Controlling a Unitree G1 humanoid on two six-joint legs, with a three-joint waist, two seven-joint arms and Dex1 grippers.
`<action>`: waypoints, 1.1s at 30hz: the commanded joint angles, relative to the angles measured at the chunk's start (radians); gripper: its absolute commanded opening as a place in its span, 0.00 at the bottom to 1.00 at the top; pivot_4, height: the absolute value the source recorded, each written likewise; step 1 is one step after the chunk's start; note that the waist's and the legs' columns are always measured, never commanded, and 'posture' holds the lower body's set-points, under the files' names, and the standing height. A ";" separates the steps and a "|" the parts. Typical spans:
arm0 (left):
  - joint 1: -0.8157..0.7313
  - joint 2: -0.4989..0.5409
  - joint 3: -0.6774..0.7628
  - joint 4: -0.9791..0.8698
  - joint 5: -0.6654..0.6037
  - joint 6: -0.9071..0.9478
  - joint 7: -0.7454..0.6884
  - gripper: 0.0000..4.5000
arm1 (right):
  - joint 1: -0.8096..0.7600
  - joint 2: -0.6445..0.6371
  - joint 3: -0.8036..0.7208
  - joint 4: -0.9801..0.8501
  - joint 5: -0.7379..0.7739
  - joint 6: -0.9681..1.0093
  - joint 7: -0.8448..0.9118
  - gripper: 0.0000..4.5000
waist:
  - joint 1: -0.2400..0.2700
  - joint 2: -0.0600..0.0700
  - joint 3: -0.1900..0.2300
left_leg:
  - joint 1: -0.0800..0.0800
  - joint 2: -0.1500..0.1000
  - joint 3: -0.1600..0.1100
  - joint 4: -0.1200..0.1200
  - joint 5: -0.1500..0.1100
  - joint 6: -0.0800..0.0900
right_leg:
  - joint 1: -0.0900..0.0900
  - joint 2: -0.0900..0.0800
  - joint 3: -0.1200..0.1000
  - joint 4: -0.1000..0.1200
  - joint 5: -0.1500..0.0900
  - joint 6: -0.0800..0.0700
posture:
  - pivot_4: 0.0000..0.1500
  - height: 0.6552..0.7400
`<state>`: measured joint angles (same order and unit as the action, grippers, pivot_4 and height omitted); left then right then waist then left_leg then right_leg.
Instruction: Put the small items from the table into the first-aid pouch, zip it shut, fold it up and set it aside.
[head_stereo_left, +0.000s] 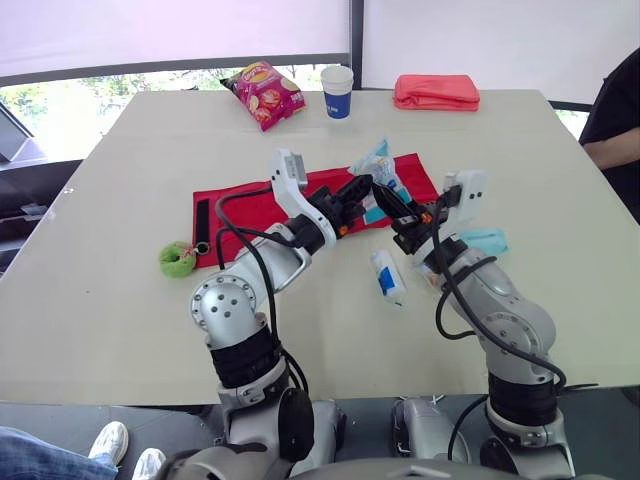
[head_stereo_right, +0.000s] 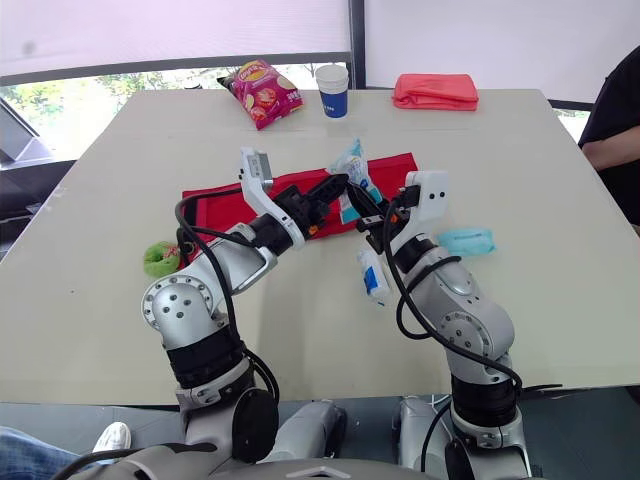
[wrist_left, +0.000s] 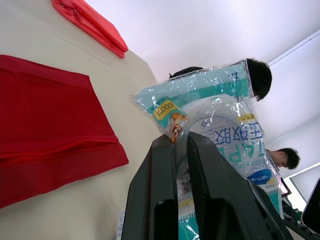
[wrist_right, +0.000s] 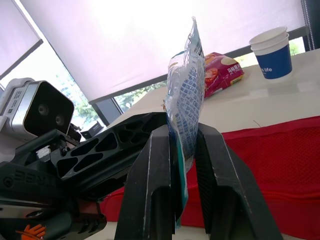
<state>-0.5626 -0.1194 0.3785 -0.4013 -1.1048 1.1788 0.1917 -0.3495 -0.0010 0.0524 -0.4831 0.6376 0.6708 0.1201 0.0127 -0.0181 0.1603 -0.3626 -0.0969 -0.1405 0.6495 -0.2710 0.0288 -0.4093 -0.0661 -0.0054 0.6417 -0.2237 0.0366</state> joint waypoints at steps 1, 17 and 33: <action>0.010 0.026 -0.047 -0.013 -0.057 -0.007 -0.002 0.00 | -0.010 0.002 -0.010 -0.024 -0.001 -0.030 0.006 0.01 | 0.000 0.000 0.000 | 0.000 0.000 0.000 0.000 0.000 0.000 | 0.000 0.000 0.000 0.000 0.000 0.000 | 1.00 0.99; 0.212 0.807 -0.204 -0.002 0.343 -0.466 -0.830 0.98 | 0.104 -0.274 -0.189 -0.057 0.151 0.046 0.204 0.01 | -0.014 0.002 0.001 | 0.001 0.003 0.006 -0.007 0.000 0.000 | -0.004 0.003 0.005 -0.002 0.001 -0.002 | 1.00 0.99; 0.283 1.105 -0.198 0.540 0.801 -0.975 -1.171 0.98 | 0.242 -0.615 -0.319 -0.087 0.369 0.097 0.522 0.01 | -0.009 0.003 0.002 | -0.001 0.010 0.006 -0.014 -0.003 0.005 | -0.003 0.004 0.001 -0.016 0.004 -0.006 | 1.00 0.99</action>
<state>-0.2659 0.9717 0.1809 0.1330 -0.3271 0.2315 -0.9845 -0.1038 -0.6074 -0.2398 -0.5283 0.9764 0.7763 0.6278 0.0039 -0.0148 0.1622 -0.3640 -0.0874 -0.1344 0.6358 -0.2738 0.0341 -0.4123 -0.0626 -0.0038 0.6258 -0.2195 0.0303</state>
